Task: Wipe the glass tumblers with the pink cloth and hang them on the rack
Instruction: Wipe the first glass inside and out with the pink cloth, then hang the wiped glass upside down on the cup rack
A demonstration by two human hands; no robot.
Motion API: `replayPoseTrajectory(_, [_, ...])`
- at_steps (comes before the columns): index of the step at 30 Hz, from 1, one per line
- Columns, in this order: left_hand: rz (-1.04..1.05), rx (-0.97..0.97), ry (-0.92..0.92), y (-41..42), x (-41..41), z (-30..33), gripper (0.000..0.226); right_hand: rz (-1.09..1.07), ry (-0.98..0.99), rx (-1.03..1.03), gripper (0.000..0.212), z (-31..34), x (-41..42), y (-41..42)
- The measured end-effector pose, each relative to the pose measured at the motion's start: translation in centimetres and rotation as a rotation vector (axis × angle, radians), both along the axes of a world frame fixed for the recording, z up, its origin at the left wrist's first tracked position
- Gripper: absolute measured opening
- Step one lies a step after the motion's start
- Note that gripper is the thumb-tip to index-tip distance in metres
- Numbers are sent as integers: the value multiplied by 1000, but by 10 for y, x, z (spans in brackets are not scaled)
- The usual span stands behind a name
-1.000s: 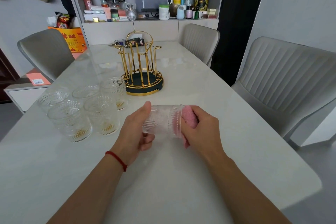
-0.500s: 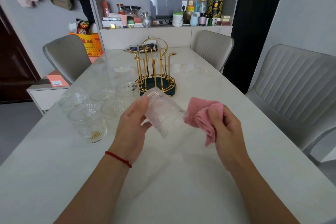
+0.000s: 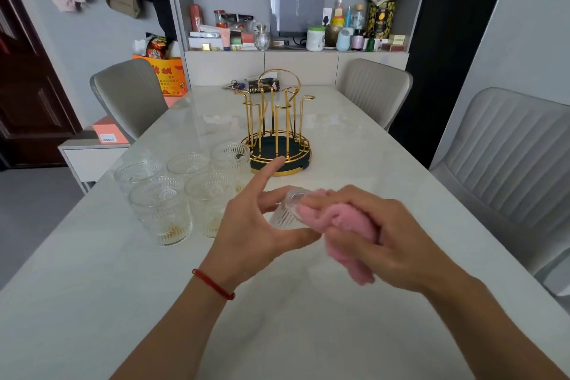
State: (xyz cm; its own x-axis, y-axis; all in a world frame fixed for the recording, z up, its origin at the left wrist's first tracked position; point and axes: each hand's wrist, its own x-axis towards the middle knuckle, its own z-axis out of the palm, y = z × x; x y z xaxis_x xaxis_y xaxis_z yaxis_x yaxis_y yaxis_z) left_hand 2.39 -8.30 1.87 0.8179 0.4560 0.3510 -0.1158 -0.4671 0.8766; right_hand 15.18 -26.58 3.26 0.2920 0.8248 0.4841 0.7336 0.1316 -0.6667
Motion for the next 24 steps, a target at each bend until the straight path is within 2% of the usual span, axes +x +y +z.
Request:
replayPoseTrajectory(3, [-22, 16, 29, -3, 0, 1, 110, -104, 72, 25, 10, 3, 6, -6])
replayPoseTrajectory(6, [-47, 53, 26, -2, 2, 0, 111, -135, -49, 0, 19, 5, 0, 16])
replayPoseTrajectory(10, [-1, 51, -25, 3, 0, -1, 115, -36, -158, -67, 35, 5, -4, 19])
replayPoseTrajectory(12, [-6, 19, -19, 4, -1, -1, 114, -24, -129, -105, 32, 7, 1, 6])
replayPoseTrajectory(16, [-26, 48, 27, -5, 10, -2, 109, -195, -113, -89, 22, 9, 14, 14])
replayPoseTrajectory(19, [-13, 54, 48, -4, 16, 0, 112, -104, -140, -66, 23, 6, 12, 21])
replayPoseTrajectory(21, [20, 78, 59, 0, 26, 10, 114, -25, -51, -39, 18, 10, 17, 13])
replayPoseTrajectory(24, [94, -84, 13, 8, 50, 34, 104, -78, 381, 210, 14, 14, 44, 0])
